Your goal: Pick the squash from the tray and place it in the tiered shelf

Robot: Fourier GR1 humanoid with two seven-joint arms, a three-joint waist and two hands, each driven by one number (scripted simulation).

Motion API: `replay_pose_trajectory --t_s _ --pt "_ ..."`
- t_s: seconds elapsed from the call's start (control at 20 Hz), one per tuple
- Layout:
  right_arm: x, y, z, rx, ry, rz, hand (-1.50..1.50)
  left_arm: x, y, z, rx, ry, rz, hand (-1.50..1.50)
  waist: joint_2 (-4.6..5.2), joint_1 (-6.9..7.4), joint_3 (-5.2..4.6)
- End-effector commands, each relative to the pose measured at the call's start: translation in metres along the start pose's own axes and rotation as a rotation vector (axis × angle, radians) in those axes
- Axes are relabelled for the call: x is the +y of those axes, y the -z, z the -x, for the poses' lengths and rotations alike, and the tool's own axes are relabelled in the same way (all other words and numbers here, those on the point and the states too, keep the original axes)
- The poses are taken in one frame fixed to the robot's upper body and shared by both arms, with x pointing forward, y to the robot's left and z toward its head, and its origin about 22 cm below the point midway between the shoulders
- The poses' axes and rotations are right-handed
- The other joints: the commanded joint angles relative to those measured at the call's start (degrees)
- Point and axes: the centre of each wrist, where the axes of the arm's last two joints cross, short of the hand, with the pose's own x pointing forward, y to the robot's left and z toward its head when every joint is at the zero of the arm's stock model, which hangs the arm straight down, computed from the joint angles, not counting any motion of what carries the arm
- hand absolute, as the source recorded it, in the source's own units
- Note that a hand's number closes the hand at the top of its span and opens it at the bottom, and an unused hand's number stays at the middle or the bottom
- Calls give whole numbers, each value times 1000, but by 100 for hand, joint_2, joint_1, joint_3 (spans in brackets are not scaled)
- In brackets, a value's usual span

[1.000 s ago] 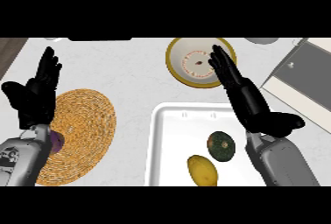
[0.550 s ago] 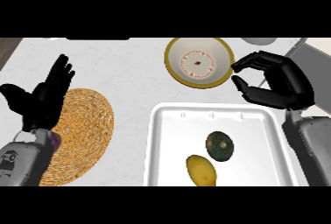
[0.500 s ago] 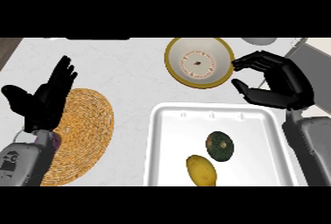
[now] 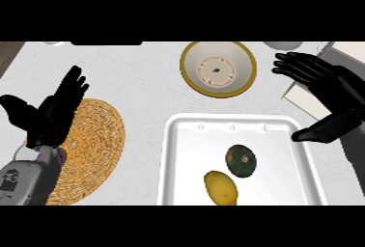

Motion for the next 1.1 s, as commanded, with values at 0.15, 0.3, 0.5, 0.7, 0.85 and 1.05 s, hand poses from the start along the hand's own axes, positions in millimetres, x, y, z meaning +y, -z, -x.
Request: replay_pose_trajectory --t_s 0.15,0.3,0.5,0.7,0.85,1.05 --pt "4 4 -67 266 -403 -294 -150 0 -3 12 14 12 8 0 -37 -55 -18" --pt "19 10 -116 310 -756 -318 -150 11 -7 5 22 18 -7 0 -107 -6 -22" --pt "61 11 -128 346 -1036 -332 -150 8 -7 8 25 4 7 0 -70 -49 -14" --pt "128 8 -96 359 -1014 -323 -150 -1 3 5 1 14 -3 0 -24 -52 -7" --pt "141 21 -85 429 -1047 -306 -150 -6 2 2 14 7 24 0 -3 30 -4" --pt "173 12 -73 488 -1117 -359 -150 6 -4 14 5 -12 27 0 -6 22 -7"
